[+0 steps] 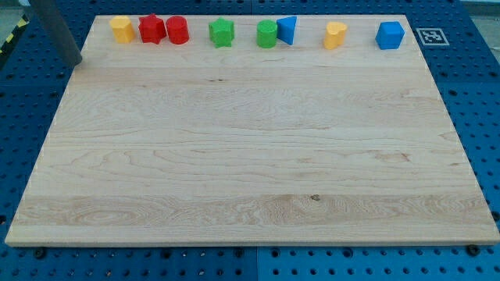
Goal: Point at the yellow hexagon
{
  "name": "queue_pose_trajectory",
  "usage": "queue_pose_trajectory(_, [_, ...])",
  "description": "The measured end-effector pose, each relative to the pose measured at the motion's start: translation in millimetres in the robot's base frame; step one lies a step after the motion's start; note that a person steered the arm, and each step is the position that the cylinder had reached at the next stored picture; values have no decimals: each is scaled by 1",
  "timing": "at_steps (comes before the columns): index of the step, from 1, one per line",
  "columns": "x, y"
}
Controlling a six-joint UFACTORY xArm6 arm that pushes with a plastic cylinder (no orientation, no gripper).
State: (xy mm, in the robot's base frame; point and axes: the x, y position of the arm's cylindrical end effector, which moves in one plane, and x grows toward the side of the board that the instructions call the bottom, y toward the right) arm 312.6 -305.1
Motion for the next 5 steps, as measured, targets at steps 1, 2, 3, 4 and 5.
queue_pose_trajectory(1, [-31, 1])
queue_pose_trajectory(2, [-89, 0])
queue_pose_trajectory(3, [-110, 0])
queue_pose_trajectory(4, [-121, 4])
queue_pose_trajectory(5, [-121, 12])
